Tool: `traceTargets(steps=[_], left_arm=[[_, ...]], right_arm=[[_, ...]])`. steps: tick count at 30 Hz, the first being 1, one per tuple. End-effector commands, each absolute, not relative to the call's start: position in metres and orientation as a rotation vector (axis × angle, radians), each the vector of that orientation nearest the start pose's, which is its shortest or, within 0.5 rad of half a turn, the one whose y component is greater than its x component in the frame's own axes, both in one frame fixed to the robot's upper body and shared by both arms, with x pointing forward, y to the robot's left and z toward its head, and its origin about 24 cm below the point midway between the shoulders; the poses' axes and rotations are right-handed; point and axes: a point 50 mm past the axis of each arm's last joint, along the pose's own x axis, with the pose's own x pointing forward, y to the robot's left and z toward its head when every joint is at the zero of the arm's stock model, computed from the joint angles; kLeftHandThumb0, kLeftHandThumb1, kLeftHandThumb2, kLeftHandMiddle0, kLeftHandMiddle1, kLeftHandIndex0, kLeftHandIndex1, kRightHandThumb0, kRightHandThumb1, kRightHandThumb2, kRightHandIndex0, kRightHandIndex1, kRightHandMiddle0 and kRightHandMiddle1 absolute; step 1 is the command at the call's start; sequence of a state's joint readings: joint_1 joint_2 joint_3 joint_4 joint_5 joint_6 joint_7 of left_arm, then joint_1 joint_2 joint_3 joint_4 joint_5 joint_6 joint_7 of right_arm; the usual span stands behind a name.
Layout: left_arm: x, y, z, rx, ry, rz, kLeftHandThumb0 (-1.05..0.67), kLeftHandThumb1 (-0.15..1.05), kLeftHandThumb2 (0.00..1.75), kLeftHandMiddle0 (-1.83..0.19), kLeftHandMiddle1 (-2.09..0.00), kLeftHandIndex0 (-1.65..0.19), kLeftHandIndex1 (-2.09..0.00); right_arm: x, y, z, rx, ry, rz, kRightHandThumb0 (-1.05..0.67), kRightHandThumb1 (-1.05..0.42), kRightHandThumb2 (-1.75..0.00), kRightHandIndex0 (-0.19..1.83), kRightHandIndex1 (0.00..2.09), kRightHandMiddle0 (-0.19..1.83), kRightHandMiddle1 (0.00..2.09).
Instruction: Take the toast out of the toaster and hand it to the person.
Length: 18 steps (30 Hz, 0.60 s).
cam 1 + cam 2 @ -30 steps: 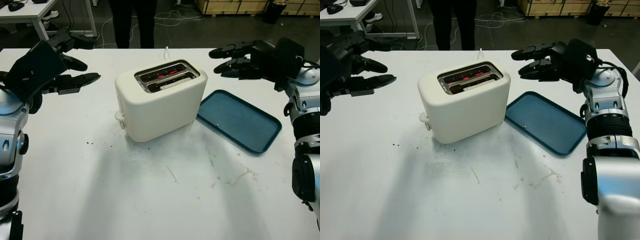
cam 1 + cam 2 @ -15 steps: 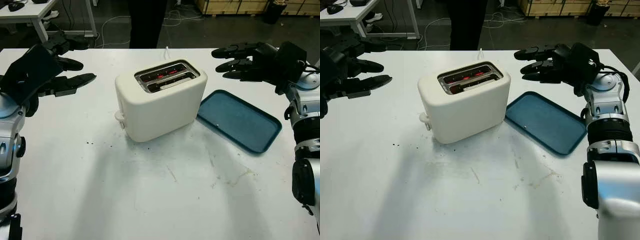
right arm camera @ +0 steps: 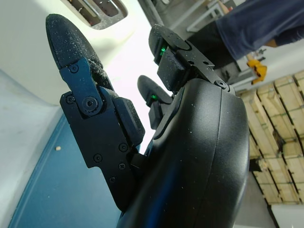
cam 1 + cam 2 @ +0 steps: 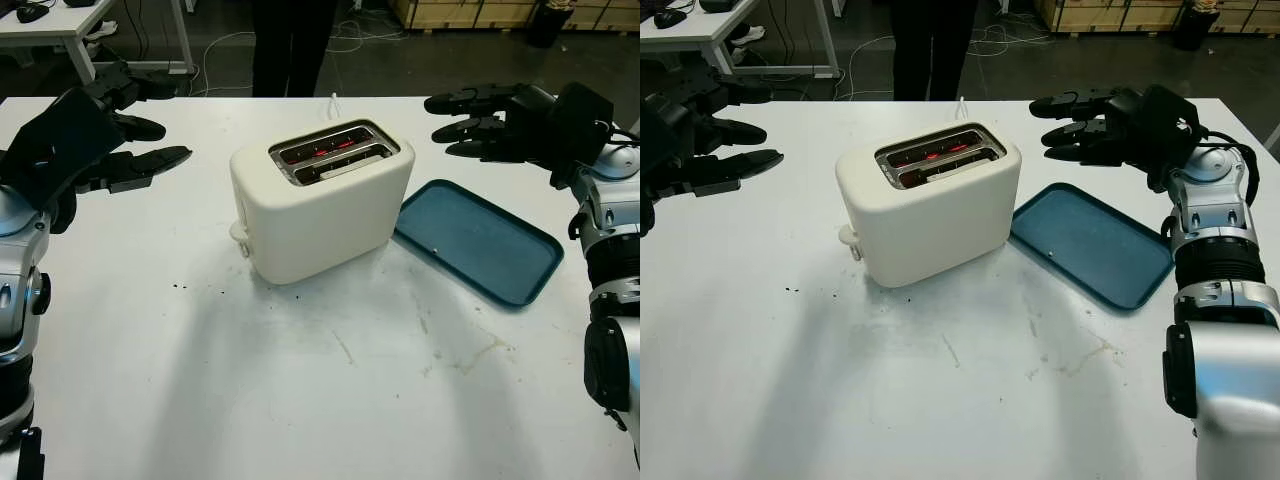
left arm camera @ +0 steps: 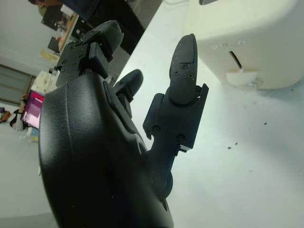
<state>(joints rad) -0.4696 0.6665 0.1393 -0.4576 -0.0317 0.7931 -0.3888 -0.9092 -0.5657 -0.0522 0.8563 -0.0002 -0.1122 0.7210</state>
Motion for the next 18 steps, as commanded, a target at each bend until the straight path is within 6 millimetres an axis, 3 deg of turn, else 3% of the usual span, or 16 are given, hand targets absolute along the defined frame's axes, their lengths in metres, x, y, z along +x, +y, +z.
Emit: traceTargets(steps=[1, 18], left_arm=[[0.2803, 0.2209, 0.2370, 0.596, -0.088, -0.147, -0.34, 0.87, 0.19, 0.00, -1.02, -0.01, -0.78], [0.2828, 0.2197, 0.2374, 0.594, -0.082, -0.157, -0.37, 0.87, 0.17, 0.00, -1.02, 0.00, -0.80]], right_arm=[[0.3832, -0.2406, 0.1851, -0.490, -0.054, 0.481, -0.88, -0.80, 0.00, 0.39, 0.55, 0.61, 0.01], [0.3837, -0.2397, 0.1854, -0.481, -0.053, 0.494, -0.88, -0.80, 0.00, 0.38, 0.57, 0.62, 0.01]])
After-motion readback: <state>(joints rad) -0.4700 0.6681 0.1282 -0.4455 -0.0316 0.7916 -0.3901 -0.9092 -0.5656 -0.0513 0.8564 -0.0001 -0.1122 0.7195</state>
